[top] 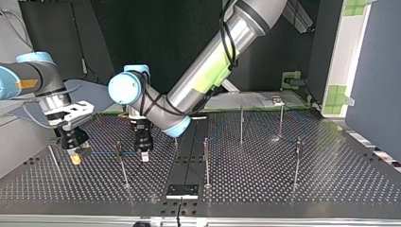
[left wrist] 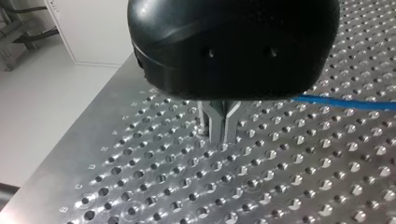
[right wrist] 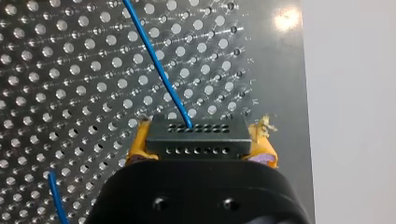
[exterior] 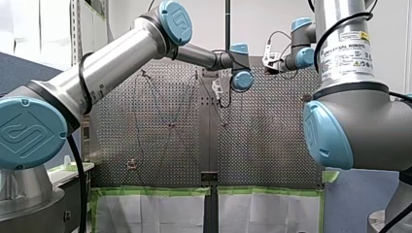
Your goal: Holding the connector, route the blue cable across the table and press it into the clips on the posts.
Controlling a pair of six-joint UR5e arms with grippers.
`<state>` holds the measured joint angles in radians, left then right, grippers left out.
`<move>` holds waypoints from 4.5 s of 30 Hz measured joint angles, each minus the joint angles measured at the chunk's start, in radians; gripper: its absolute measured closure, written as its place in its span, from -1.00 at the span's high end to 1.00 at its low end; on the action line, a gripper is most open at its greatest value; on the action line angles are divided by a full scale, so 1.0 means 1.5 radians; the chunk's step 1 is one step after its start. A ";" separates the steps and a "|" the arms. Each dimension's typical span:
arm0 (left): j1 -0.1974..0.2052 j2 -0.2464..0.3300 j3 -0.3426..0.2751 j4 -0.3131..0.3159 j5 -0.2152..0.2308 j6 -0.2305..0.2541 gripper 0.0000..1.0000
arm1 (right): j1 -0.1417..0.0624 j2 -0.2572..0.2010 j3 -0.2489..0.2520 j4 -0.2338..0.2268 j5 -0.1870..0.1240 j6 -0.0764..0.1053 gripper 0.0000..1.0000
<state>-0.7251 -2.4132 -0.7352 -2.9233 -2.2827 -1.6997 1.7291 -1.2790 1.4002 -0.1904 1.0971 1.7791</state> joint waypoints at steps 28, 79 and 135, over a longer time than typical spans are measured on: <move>-0.010 0.002 -0.027 -0.049 0.008 -0.049 1.00 | -0.002 0.003 0.000 0.002 -0.001 -0.004 -1.00; -0.013 0.288 -0.319 0.054 0.047 -0.082 1.00 | 0.002 0.007 0.000 0.004 -0.001 -0.007 -1.00; -0.020 0.342 -0.639 0.373 0.006 -0.179 1.00 | 0.003 0.006 0.000 0.017 0.000 -0.014 -1.00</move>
<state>-0.7548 -1.8996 -1.6933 -2.3633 -2.2737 -1.9675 1.7330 -1.2700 1.3999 -0.1654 1.0969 1.7577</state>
